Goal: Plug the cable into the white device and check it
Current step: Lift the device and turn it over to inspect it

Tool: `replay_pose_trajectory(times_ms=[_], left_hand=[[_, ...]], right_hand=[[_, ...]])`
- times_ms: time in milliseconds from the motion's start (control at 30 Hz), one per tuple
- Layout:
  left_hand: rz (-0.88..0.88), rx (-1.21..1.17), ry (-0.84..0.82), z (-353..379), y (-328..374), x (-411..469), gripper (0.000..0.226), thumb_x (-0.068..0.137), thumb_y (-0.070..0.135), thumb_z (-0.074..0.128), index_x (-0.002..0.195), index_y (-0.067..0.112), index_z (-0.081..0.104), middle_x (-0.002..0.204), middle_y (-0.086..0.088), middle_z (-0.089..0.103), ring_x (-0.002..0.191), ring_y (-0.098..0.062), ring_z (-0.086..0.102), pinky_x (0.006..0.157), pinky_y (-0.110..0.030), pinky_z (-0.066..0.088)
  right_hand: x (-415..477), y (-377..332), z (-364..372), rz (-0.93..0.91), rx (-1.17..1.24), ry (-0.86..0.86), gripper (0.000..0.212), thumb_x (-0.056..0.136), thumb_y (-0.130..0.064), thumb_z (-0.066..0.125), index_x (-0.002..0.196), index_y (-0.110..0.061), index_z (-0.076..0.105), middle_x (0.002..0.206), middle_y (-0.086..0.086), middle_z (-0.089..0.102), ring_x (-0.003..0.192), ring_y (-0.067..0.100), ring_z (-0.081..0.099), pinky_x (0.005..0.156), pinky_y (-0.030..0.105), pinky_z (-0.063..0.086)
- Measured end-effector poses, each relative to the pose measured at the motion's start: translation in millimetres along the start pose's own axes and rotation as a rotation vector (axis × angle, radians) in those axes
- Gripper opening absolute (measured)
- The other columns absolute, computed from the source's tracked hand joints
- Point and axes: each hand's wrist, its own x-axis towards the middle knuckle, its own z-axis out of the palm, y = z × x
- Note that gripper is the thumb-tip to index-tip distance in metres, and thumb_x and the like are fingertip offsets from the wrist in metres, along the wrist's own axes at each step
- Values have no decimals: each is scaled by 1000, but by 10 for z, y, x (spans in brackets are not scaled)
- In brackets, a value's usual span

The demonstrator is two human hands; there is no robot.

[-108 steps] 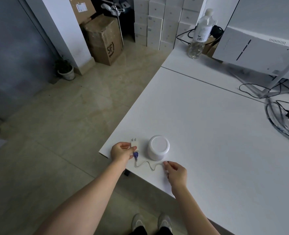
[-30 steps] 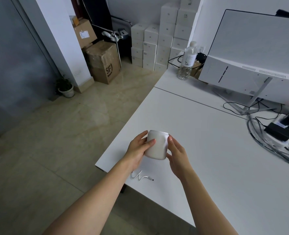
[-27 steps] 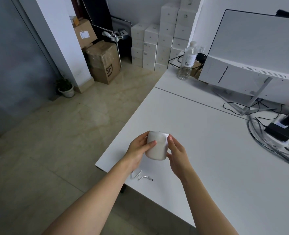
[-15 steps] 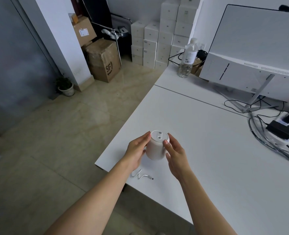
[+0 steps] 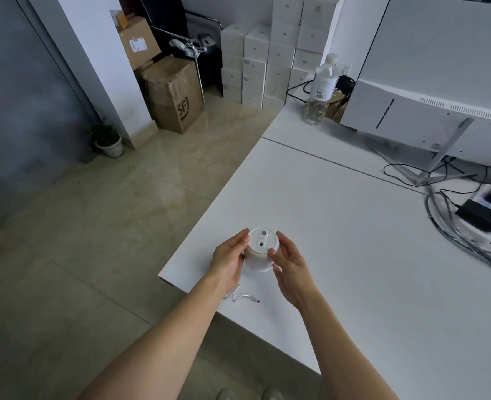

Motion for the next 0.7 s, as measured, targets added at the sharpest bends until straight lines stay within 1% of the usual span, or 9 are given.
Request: replay_pose_trajectory(times_ms=[67, 133, 233, 367, 567, 633, 700], left_hand=[[-9, 5, 14, -25, -26, 13, 40, 91, 8, 54, 130, 2, 52, 127, -12, 59, 118, -24, 55, 100, -31, 40], [-14, 18, 24, -54, -62, 38, 39, 91, 8, 53, 130, 2, 52, 126, -12, 59, 115, -24, 55, 97, -30, 40], [-22, 29, 40, -94, -126, 93, 38, 92, 9, 54, 129, 3, 53, 125, -13, 60, 116, -25, 56, 98, -32, 41], [-31, 6, 35, -112, -182, 134, 34, 92, 8, 52, 126, 2, 54, 119, -12, 61, 110, -25, 57, 97, -32, 43], [-31, -8, 18, -125, -227, 187, 25, 92, 7, 51, 117, 8, 58, 108, -7, 65, 108, -24, 58, 101, -34, 42], [-30, -6, 17, -131, -243, 207, 27, 92, 7, 51, 118, 6, 58, 106, -5, 66, 107, -24, 59, 102, -34, 42], [-28, -2, 20, -134, -252, 221, 29, 92, 6, 51, 121, 4, 56, 110, -9, 65, 108, -25, 58, 101, -33, 43]], right_hand=[[28, 44, -9, 25, 9, -1, 46, 89, 0, 53, 132, -14, 44, 116, -5, 62, 111, 13, 56, 87, 23, 43], [56, 82, -23, 44, 14, 2, 47, 89, 1, 53, 133, -12, 43, 117, -3, 61, 109, 11, 57, 85, 23, 44], [91, 128, -37, 63, 16, 13, 43, 90, 1, 52, 130, -13, 46, 113, -4, 63, 103, 8, 59, 81, 22, 44], [125, 184, -55, 65, 17, 33, 35, 92, -1, 50, 124, -14, 49, 105, -6, 65, 96, 4, 62, 75, 19, 45], [172, 222, -79, 64, 27, 55, 35, 92, -2, 50, 125, -12, 49, 107, -4, 65, 99, 7, 61, 78, 20, 45], [180, 222, -85, 65, 28, 55, 34, 92, -2, 50, 124, -13, 50, 107, -3, 65, 98, 6, 61, 77, 20, 46], [178, 222, -89, 65, 24, 54, 32, 92, -2, 50, 121, -15, 51, 105, -6, 66, 95, 3, 63, 75, 19, 46]])
